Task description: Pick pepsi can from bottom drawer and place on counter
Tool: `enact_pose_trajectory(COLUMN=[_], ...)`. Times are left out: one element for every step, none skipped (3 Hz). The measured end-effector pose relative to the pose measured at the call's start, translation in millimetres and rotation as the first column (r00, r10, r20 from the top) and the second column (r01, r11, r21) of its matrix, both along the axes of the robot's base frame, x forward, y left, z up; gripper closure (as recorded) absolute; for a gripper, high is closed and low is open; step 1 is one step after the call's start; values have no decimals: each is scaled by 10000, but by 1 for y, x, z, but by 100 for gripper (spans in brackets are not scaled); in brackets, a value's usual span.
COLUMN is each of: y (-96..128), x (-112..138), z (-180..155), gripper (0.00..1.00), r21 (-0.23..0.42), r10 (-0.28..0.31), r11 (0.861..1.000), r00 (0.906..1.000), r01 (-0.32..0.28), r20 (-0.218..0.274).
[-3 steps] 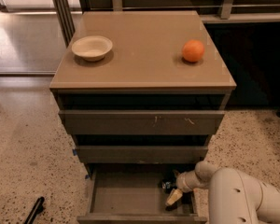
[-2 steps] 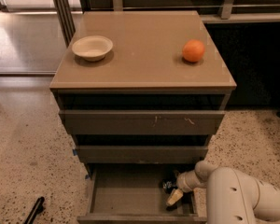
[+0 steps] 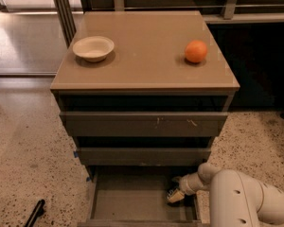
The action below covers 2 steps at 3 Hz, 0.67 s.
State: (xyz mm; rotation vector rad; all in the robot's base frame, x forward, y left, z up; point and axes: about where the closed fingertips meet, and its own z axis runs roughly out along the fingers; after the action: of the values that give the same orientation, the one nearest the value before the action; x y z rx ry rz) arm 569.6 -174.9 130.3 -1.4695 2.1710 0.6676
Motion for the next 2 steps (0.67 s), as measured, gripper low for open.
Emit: enact_pose_trajectory(y=[0, 0], x=[0, 0], z=[0, 0], gripper=[65, 88], r21=[0, 0], r10=[0, 0], r11=[10000, 10000], r00=[10000, 10000], r01=[0, 0], r20=[0, 0])
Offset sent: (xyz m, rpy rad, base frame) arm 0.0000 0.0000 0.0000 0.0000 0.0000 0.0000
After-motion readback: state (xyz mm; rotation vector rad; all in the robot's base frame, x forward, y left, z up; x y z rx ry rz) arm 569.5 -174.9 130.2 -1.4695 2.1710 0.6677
